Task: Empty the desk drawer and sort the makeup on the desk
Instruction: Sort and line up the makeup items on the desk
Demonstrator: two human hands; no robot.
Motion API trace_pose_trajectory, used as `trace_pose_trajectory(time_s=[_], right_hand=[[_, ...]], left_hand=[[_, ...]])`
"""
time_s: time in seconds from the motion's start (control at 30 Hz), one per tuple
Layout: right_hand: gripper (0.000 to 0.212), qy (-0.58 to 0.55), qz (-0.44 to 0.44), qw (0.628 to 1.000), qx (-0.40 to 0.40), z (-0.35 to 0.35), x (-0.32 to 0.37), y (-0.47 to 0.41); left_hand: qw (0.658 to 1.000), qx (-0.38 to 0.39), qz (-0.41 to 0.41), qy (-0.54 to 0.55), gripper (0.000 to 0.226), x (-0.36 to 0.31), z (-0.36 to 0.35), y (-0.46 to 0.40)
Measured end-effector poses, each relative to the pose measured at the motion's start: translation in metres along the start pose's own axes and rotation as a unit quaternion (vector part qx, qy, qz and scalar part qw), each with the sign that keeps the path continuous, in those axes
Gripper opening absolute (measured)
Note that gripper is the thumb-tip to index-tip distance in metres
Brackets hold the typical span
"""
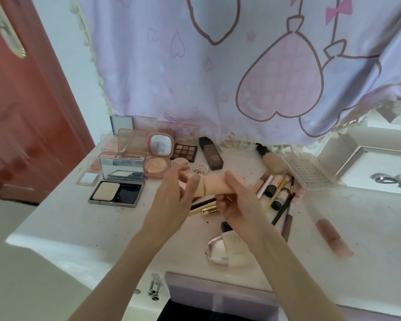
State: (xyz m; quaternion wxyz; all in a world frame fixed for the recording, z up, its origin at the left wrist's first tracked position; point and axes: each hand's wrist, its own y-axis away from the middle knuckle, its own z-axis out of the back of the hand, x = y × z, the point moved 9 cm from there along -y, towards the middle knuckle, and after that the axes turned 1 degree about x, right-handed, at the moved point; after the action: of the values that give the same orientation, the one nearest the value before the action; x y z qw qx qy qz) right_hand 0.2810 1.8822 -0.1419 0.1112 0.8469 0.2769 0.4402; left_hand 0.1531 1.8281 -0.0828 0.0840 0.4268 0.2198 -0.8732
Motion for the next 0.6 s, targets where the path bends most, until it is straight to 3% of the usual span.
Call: trace_pose_trajectory(time_s=[0.07,0.17,0.43,0.6], right_hand=[[0.013,-0.01,-0.014,1.0,0.0,-0.005,-0.005,-0.002],[0.014,0.005,-0.025,1.0,0.006,-0.01,-0.012,-0.005],[0.025,0.068,-0.069,0.995,0.022,-0.02,-0.029,-0.011],[0.034,0.11,-0.065,0.992,-0.003,-0.021,-0.027,-0.026]], left_hand=[[0.996,0.028,-0.09,-0.004,0.033,-0.007,0.004,0.004],[0.984,0.065,-0.162,-0.041,0.034,-0.004,0.004,0.011],[0.999,-0.006,-0.035,-0.038,0.012,0.016,0.032,0.006],[0.996,-0.072,0.05,0.012,0.015,0.04,0.05,0.007]])
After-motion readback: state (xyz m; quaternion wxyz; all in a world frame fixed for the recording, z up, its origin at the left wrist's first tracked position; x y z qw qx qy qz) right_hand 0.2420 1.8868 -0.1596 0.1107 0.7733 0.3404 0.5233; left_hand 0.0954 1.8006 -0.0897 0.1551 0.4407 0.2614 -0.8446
